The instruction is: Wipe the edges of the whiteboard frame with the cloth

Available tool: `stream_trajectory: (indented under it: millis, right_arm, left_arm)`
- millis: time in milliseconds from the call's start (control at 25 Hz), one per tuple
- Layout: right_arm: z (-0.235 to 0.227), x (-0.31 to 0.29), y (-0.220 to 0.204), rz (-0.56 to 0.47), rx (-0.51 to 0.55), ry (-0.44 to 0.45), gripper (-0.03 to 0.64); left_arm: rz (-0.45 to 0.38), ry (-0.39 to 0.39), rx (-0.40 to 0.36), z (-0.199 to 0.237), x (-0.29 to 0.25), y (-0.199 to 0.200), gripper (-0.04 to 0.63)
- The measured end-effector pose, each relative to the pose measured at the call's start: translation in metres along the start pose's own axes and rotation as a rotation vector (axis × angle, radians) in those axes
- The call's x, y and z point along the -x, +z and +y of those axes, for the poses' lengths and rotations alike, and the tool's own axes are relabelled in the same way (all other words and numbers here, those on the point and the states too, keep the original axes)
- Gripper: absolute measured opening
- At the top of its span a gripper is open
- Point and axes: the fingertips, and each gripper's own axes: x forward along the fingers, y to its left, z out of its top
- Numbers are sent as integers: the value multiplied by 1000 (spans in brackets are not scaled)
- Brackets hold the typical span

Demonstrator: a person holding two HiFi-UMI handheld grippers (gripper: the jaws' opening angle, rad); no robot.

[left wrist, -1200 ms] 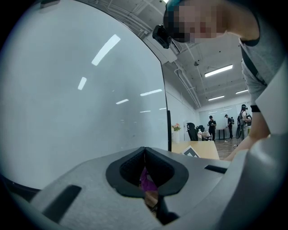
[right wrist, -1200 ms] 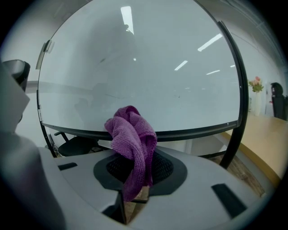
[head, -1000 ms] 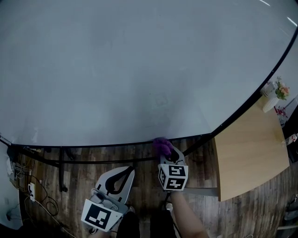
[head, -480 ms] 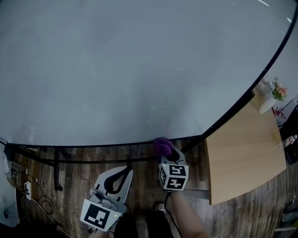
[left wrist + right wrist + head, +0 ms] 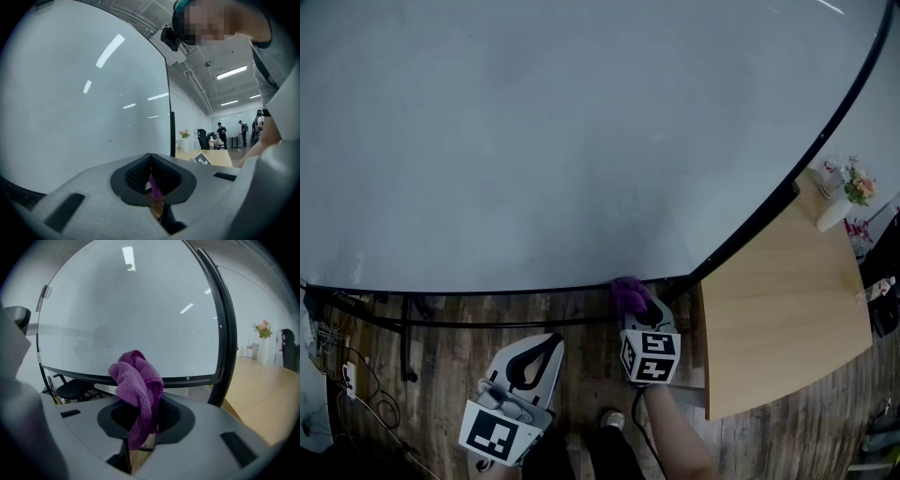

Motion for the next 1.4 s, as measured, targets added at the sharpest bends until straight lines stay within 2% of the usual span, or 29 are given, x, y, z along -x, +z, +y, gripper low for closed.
stream_trajectory:
  millis: [320,480,640,1400]
  right_arm:
    - [-29,3,-1,0,7,-1,89]
    - [-44,4,0,3,8,-4,89]
    - [-58,6,-1,5,0,-12,89]
    - [-113,12,-1,-1,-32,-31,88]
  left_arm:
    - [-4,11,3,-18,-18,-2,17]
    - [-36,22,-34,-22,-27,2,17]
    - [-20,16,-8,-34,-36,1,17]
    - [-10,27,-17,-68,-62,0,17]
